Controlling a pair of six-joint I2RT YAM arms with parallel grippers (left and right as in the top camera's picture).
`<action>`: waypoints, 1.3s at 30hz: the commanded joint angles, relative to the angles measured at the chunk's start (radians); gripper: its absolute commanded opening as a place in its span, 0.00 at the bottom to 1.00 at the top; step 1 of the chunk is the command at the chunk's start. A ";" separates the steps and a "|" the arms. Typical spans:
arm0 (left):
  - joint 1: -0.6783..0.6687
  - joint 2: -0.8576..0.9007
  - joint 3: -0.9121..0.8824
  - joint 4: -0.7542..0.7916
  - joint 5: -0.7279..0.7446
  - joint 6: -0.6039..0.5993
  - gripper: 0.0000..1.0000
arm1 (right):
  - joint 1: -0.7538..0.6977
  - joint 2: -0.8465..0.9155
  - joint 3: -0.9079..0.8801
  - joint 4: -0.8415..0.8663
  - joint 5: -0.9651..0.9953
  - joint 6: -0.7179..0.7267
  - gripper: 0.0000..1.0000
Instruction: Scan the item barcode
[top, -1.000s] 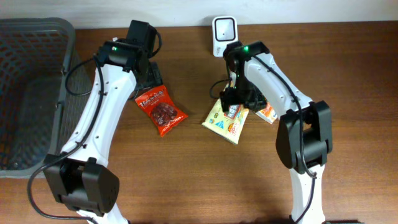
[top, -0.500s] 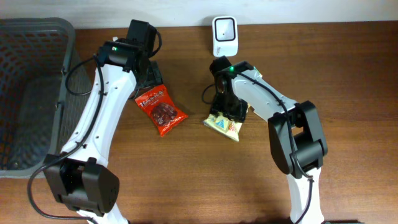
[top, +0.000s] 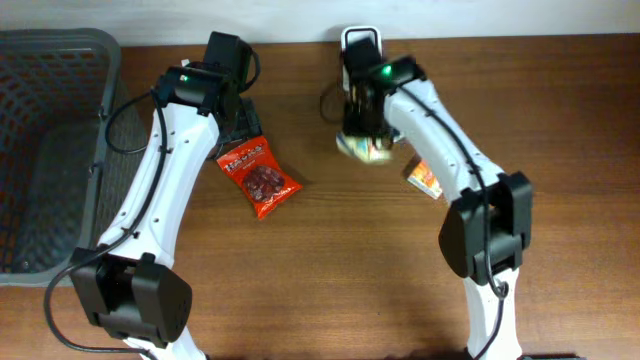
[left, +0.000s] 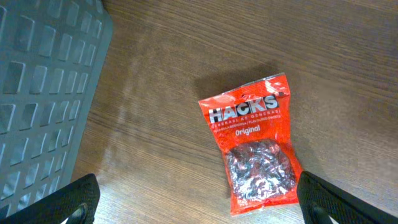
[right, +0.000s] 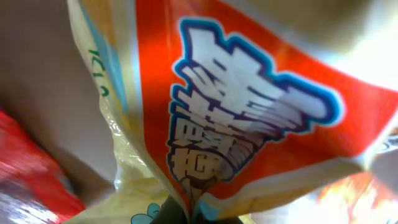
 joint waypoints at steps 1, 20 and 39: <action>0.003 0.009 -0.008 -0.008 0.020 -0.009 0.99 | -0.044 -0.020 0.090 0.148 0.071 -0.135 0.04; 0.003 0.035 -0.008 -0.007 0.062 -0.009 1.00 | -0.056 0.154 0.090 0.727 0.117 -0.157 0.04; 0.003 0.035 -0.008 0.015 0.074 -0.009 0.99 | -0.913 -0.049 0.075 0.038 0.256 -0.018 0.04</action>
